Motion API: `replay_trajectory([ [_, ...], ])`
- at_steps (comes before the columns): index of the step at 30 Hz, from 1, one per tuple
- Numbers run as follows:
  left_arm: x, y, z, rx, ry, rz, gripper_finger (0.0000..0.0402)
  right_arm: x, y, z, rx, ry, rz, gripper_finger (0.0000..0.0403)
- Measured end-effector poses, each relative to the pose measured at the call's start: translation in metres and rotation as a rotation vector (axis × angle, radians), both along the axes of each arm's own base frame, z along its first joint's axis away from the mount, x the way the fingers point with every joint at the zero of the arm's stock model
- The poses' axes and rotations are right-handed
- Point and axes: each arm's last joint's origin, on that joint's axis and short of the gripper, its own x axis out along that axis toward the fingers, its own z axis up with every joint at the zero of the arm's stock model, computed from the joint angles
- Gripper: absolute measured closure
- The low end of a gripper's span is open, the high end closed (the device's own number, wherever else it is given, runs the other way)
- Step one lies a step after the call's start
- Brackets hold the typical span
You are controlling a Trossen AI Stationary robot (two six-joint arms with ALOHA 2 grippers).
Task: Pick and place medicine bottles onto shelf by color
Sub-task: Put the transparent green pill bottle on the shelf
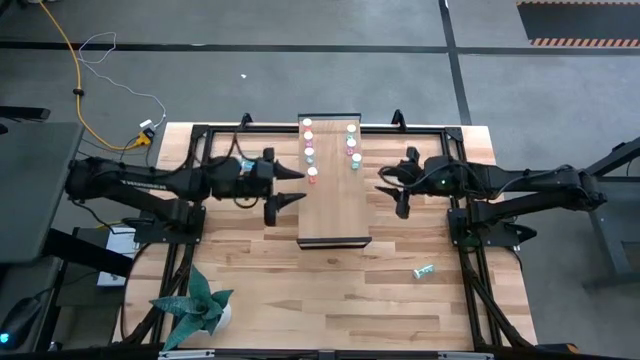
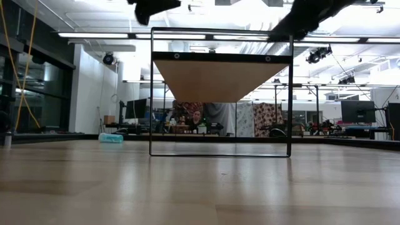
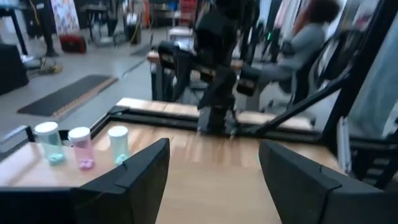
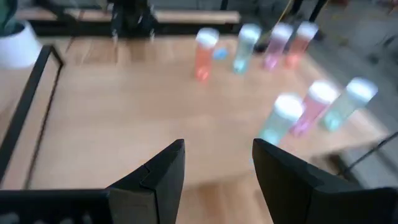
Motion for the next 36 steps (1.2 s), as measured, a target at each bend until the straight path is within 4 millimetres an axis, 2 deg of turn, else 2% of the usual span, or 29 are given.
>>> replay_trajectory([
  [5, -0.016, -0.005, -0.025, -0.014, -0.130, -0.010, 0.0163, -0.011, 0.017, -0.014, 0.150, 0.190, -0.001, 0.0222],
  [11, -0.024, -0.006, -0.029, -0.007, -0.189, -0.010, 0.0163, -0.029, 0.046, -0.025, 0.406, 0.481, -0.060, 0.0222],
  [14, -0.024, -0.006, -0.029, -0.006, -0.197, -0.010, 0.0163, -0.034, 0.063, -0.036, 0.476, 0.619, -0.049, 0.0222],
  [22, -0.024, -0.006, -0.028, 0.021, -0.197, -0.010, 0.0163, -0.037, 0.111, -0.071, 0.460, 0.972, 0.114, 0.0222],
  [27, -0.024, -0.006, -0.027, 0.059, -0.197, -0.010, 0.0163, -0.035, 0.133, -0.089, 0.394, 1.075, 0.147, 0.0222],
  [36, -0.024, -0.006, -0.026, 0.082, -0.203, -0.010, 0.0163, -0.036, 0.158, -0.121, 0.245, 1.212, 0.156, 0.0222],
])
